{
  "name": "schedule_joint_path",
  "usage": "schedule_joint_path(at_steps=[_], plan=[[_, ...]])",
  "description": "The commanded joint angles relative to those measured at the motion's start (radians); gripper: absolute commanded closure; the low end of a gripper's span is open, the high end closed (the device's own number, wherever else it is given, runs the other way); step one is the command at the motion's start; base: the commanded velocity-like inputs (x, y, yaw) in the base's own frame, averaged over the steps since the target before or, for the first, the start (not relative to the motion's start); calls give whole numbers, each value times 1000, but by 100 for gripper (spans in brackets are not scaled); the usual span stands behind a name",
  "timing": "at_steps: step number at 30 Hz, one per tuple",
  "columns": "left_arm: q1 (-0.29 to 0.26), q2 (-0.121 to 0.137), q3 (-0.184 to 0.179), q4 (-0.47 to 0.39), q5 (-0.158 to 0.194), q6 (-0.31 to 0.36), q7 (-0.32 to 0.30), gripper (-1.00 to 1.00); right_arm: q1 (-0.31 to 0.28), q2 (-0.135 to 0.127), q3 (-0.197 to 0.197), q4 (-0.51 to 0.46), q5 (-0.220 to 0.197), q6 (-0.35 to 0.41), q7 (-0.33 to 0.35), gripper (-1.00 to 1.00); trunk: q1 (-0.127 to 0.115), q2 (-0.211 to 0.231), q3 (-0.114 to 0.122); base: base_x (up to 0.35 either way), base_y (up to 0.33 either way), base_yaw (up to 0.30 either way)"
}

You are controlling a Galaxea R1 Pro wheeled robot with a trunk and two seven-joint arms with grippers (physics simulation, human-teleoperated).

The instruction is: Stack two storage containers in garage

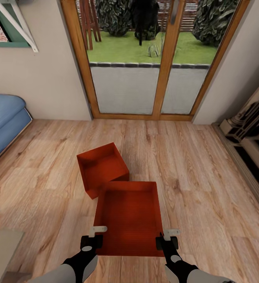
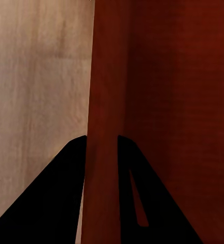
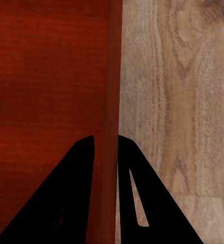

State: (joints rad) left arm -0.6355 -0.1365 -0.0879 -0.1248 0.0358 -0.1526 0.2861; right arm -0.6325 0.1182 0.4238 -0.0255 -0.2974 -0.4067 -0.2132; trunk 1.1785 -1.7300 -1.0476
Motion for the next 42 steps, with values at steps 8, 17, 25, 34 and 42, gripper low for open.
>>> schedule_joint_path(at_steps=[8, 17, 25, 34, 42], plan=[[-1, 0, 10, -3, -8, -7, 14, 100, 0, 0, -4, 3, -17, -3, -2, 100, -31, 56, 25, 0, 0, 0], [-1, -1, 10, -3, -10, -5, 15, 100, -1, 0, -4, 3, -17, -3, 4, 100, -65, 119, 53, 0, 0, 0], [-1, -2, 10, -3, -8, -7, 36, 100, -1, 0, -4, 3, -17, -3, 3, 100, -96, 175, 78, 0, 0, 0], [-1, -2, 11, -3, -7, -7, 39, 100, -1, 0, -4, 3, -17, -3, 3, 100, -131, 238, 106, 0, 0, 0], [-1, -2, 11, -3, -7, -7, 38, 100, -1, 0, -4, 4, -17, -3, 3, 100, -161, 294, 131, 0, 0, 0]])
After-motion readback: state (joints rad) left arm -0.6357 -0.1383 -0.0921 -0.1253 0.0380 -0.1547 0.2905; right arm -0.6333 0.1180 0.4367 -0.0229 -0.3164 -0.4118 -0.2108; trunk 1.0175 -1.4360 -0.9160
